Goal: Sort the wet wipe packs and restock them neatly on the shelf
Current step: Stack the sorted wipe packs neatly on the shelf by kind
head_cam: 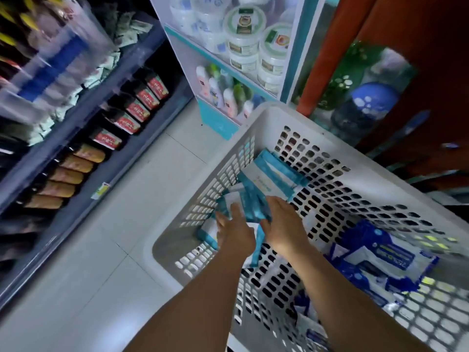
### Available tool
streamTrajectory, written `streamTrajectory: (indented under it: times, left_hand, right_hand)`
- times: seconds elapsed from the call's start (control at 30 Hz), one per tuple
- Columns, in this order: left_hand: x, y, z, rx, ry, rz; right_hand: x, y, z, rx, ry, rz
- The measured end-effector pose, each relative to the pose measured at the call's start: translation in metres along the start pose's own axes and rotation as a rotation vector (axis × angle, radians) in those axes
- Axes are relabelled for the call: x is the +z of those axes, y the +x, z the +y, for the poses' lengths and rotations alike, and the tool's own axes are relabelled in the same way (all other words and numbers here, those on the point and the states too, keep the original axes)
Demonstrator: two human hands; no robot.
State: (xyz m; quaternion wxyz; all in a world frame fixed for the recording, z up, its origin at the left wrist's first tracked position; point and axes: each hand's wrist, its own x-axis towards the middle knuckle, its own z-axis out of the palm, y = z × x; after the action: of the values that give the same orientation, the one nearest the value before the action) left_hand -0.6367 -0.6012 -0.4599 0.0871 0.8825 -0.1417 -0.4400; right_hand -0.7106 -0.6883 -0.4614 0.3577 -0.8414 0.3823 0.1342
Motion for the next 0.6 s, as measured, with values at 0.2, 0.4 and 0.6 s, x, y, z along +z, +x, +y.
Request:
streamTrajectory:
  times: [0.2,0.4,0.6]
  left_hand:
    - [0.01,0.009,0.012,-0.042,-0.183,0.136]
    - [0.016,0.023,0.015,-0.219,-0.303,0.254]
    - [0.025,0.035,0.017,-0.314,-0.353,0.283]
  right_hand:
    - [0.013,0.025,0.023,0.013,-0.116,0.005]
    - [0.009,0.046,0.035,-0.022,-0.08,0.076]
    - [0.012,0.057,0.036,0.096,-0.04,0.154]
